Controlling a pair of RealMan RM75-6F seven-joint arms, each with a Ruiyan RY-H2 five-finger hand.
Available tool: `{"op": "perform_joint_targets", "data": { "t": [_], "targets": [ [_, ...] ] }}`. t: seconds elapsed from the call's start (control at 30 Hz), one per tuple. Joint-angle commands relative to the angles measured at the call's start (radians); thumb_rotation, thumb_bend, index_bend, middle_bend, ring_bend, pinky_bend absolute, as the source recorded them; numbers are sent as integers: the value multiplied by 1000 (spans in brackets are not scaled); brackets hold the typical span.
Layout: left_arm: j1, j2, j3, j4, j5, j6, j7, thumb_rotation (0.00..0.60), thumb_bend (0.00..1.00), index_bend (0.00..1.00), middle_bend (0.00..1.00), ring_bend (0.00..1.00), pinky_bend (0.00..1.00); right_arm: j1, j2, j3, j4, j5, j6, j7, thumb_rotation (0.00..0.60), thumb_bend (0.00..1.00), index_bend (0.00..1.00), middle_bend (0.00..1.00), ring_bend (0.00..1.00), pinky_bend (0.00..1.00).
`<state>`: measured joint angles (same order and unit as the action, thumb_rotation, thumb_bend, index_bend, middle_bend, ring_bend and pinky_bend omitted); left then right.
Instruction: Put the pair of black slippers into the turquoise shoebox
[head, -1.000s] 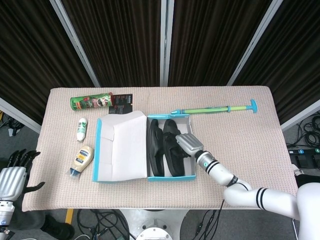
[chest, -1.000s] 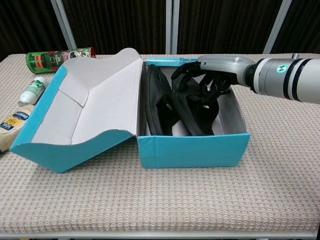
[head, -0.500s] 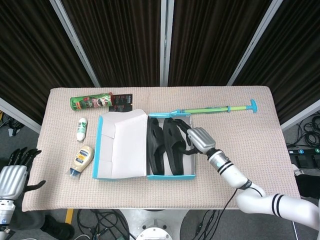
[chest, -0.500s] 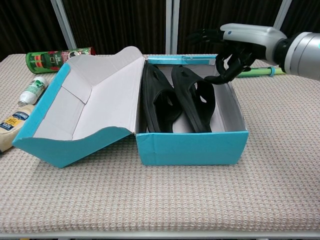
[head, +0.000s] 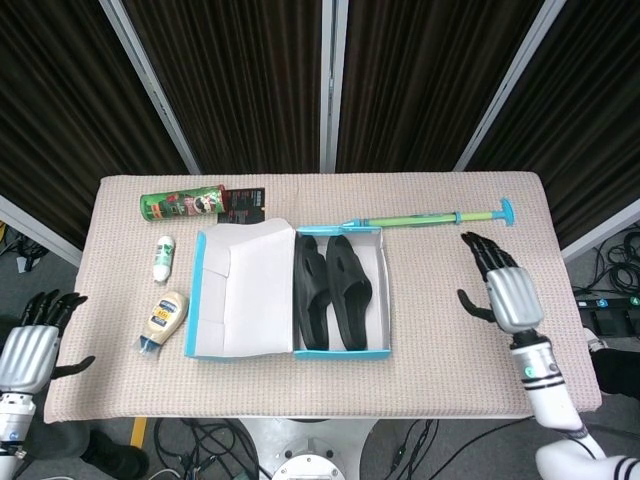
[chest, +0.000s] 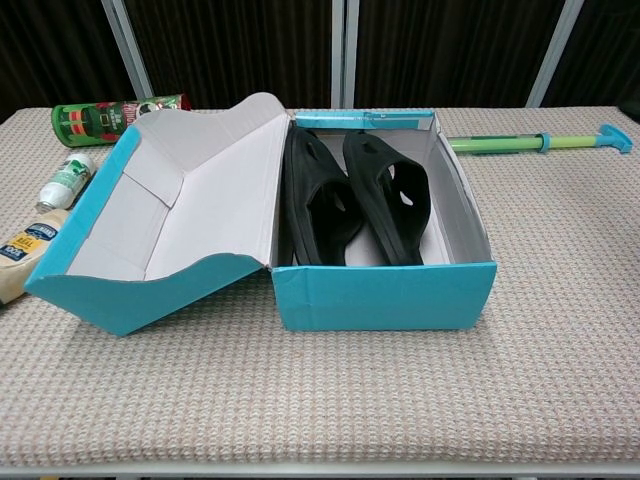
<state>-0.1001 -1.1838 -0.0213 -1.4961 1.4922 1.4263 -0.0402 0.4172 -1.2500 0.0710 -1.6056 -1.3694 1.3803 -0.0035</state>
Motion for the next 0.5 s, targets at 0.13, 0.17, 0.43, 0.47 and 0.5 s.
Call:
{"op": "perform_joint_targets", "data": {
  "t": [0.13, 0.17, 0.43, 0.47, 0.5],
  "targets": [
    [-1, -13, -8, -2, -7, 10, 30, 600, 29, 165, 120, 41, 32, -175, 81, -127, -14, -101, 139, 16, 600, 241, 0, 0, 0, 0],
    [-1, -15, -9, -4, -6, 13, 34, 600, 29, 165, 120, 41, 31, -198, 86, -137, -16, -112, 160, 25, 600, 242, 0, 0, 0, 0],
    [1, -23, -8, -6, -9, 18, 50, 600, 29, 165, 120, 41, 30, -288, 86, -156, 6, -167, 243, 49, 600, 249, 0, 0, 0, 0],
    [1, -25, -9, -6, -10, 19, 55, 600, 29, 165, 120, 41, 30, -293, 86, -155, 7, -172, 245, 49, 600, 249, 0, 0, 0, 0],
    [2, -27, -9, -6, -10, 21, 58, 600, 29, 165, 120, 41, 30, -297, 86, -155, 8, -175, 246, 47, 600, 250, 0, 0, 0, 0]
  ]
}}
